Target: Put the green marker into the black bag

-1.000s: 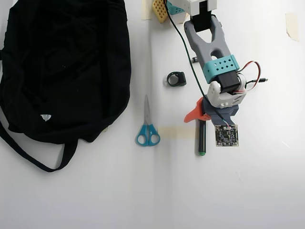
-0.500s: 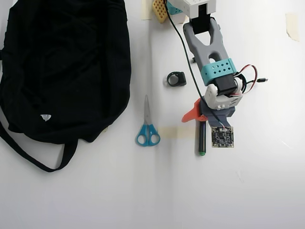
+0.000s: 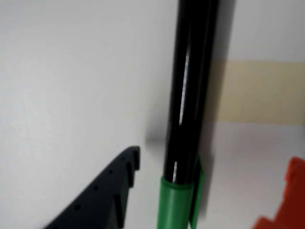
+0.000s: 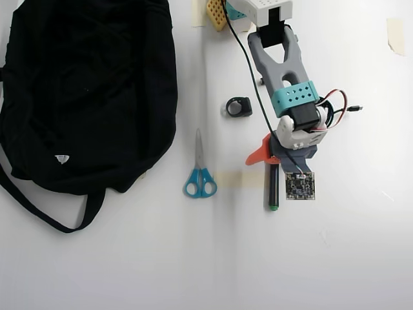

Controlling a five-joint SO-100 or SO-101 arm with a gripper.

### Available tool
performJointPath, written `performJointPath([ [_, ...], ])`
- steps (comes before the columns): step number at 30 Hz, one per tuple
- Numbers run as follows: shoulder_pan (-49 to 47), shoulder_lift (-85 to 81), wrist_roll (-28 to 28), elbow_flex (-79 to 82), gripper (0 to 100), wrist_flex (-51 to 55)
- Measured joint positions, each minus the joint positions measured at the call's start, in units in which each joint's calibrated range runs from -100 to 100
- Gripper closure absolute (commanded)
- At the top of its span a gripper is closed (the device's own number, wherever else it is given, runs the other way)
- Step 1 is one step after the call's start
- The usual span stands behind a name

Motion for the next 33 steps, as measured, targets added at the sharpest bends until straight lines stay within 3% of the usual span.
performJointPath([
  [27, 0.0, 1.58, 0.0, -0.08, 62, -2.4],
  [33, 0.0, 1.58, 0.0, -0.08, 70, -2.4],
])
